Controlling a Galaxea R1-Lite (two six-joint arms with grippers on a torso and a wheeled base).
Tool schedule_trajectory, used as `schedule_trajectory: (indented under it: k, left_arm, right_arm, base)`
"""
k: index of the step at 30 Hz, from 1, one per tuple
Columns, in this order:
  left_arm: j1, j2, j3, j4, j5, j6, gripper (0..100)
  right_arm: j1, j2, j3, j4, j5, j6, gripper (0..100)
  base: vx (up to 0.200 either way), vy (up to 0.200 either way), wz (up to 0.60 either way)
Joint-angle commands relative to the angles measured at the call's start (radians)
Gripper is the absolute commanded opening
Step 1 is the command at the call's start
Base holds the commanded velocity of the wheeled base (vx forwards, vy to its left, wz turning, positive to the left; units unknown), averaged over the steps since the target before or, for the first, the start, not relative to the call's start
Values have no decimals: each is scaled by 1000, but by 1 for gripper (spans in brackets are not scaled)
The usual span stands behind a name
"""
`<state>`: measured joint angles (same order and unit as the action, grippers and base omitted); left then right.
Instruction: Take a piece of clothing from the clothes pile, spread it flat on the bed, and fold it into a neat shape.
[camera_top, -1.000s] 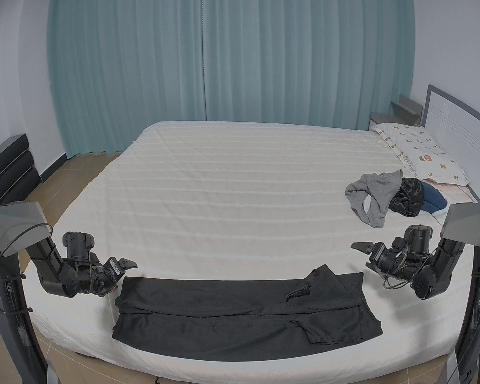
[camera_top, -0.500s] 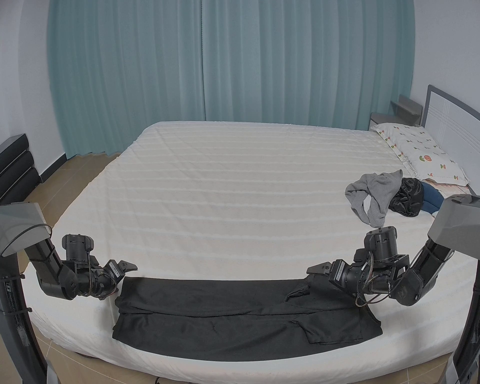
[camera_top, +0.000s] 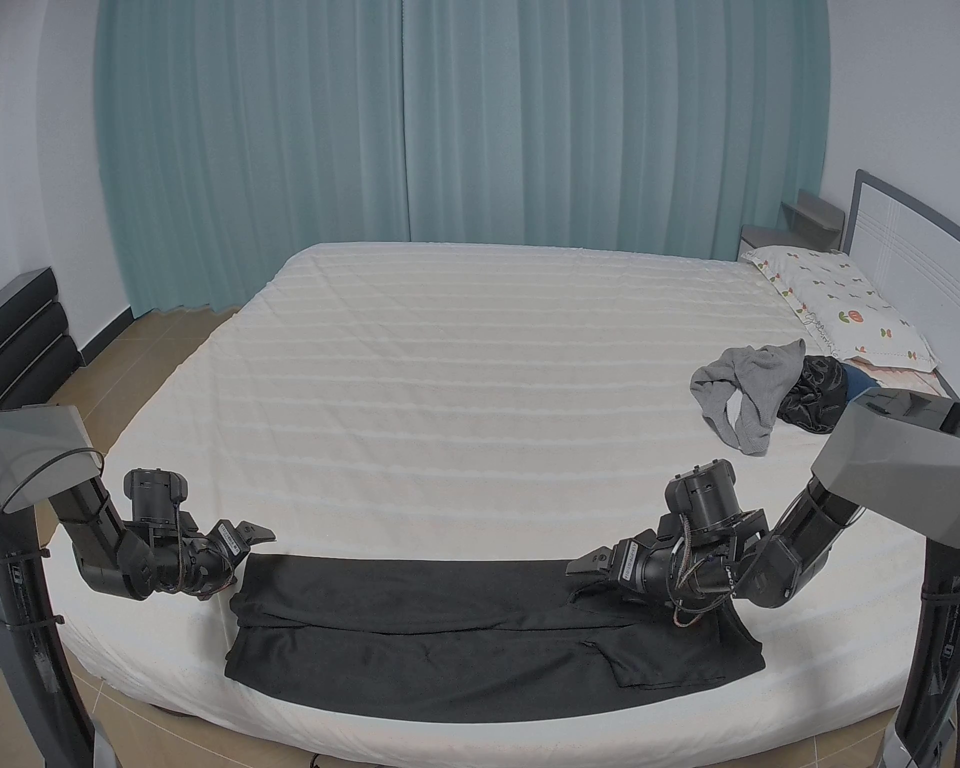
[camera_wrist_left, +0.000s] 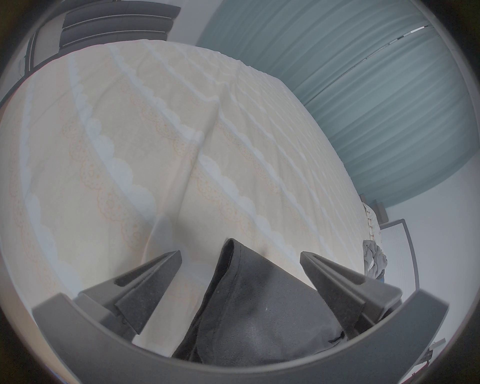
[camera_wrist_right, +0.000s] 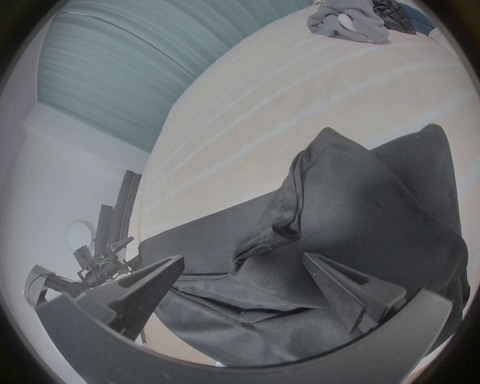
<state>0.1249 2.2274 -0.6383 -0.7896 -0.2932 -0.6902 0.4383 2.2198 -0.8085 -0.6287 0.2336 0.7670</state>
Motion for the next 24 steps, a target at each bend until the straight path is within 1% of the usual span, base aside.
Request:
schedule_trajectory:
  k: [1, 4, 13, 19, 24]
  left_arm:
    - [-1, 1, 0, 0, 0, 0, 100]
    - [-1, 3, 0, 0, 0, 1, 100]
    - [-1, 3, 0, 0, 0, 5, 100]
    - [-1, 4, 0, 0, 0, 5, 100]
    - [-1, 4, 0, 0, 0, 5, 100]
  right_arm:
    - [13, 40, -67, 46, -16, -5, 100]
    - [13, 47, -104, 76, -19, -3, 100]
    - [17, 100, -218, 80, -17, 3, 100]
    - [28, 138, -276, 55, -14, 8, 100]
    - [39, 156, -276, 4, -17, 3, 100]
  base:
    - [0, 0, 0]
    - [0, 0, 0]
    - [0, 0, 0]
    - [0, 0, 0]
    - [0, 0, 0]
